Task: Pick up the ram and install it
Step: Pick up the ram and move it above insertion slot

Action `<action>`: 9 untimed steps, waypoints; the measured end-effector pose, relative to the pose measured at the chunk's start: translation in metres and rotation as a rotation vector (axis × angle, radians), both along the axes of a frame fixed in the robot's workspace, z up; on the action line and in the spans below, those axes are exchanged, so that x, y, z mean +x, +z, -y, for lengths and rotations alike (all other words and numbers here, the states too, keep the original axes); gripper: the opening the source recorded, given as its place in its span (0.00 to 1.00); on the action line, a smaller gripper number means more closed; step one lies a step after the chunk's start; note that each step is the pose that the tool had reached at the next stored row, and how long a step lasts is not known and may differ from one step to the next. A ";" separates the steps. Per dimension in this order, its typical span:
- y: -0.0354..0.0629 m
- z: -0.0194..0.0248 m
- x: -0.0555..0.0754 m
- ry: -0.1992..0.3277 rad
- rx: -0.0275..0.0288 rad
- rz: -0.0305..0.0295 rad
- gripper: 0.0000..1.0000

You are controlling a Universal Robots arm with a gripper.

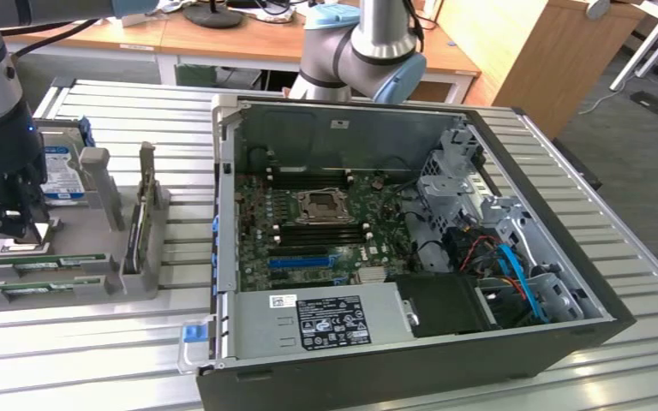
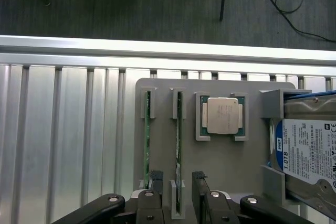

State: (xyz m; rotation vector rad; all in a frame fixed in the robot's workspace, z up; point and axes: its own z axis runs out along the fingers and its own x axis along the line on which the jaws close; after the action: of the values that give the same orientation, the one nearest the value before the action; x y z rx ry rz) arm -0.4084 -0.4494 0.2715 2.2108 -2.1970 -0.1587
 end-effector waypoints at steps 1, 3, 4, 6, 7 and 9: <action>0.0000 0.0000 0.000 0.000 0.0000 0.0000 0.36; -0.0002 0.0000 0.000 0.000 0.0001 0.0002 0.36; -0.0002 0.0000 0.000 0.000 0.0001 0.0003 0.36; -0.0002 0.0000 0.000 0.000 0.0002 0.0003 0.36; -0.0002 0.0000 0.000 0.000 0.0001 0.0007 0.36; -0.0004 0.0000 0.000 0.000 0.0002 0.0036 0.36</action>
State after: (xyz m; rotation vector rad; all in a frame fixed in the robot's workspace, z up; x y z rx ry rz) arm -0.4084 -0.4494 0.2712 2.2130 -2.1989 -0.1551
